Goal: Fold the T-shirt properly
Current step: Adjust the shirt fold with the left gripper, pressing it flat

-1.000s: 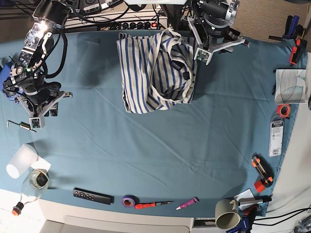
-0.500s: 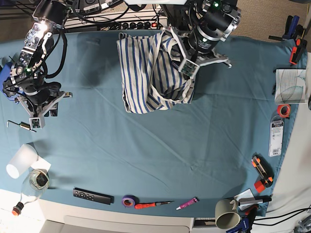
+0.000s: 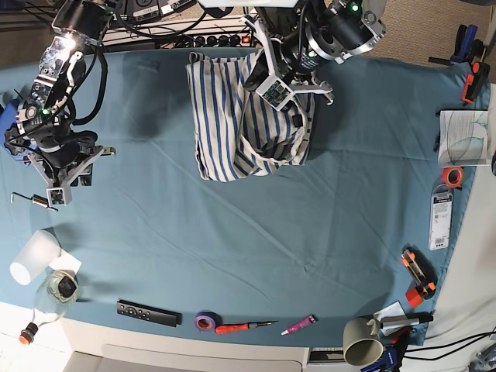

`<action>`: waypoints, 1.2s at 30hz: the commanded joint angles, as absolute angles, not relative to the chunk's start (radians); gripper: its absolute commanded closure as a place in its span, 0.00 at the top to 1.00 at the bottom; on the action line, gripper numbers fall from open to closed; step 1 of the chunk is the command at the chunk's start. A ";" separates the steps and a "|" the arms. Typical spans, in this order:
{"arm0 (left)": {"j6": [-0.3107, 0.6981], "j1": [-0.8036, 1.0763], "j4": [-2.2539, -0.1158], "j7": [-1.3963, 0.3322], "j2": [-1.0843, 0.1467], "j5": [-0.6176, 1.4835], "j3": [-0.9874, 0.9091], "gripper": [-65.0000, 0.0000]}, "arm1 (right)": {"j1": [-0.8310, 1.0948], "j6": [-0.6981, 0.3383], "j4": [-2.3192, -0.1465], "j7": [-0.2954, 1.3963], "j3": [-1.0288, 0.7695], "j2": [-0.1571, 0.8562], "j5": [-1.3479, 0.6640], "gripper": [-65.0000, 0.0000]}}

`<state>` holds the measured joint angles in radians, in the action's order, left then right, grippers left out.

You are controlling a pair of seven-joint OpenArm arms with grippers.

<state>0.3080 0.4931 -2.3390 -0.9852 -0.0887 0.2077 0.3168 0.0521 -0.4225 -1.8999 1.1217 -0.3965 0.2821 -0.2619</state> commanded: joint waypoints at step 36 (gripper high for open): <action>0.230 0.487 -2.256 -1.120 -0.084 -0.082 0.318 0.00 | 0.036 -0.422 -1.916 1.077 -0.400 0.297 -0.273 0.25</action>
<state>0.2291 0.4870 -2.2368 -1.1370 -0.0887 -0.0860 0.3168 0.0521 -0.4225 -1.8999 1.1023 -0.3965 0.2817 -0.2623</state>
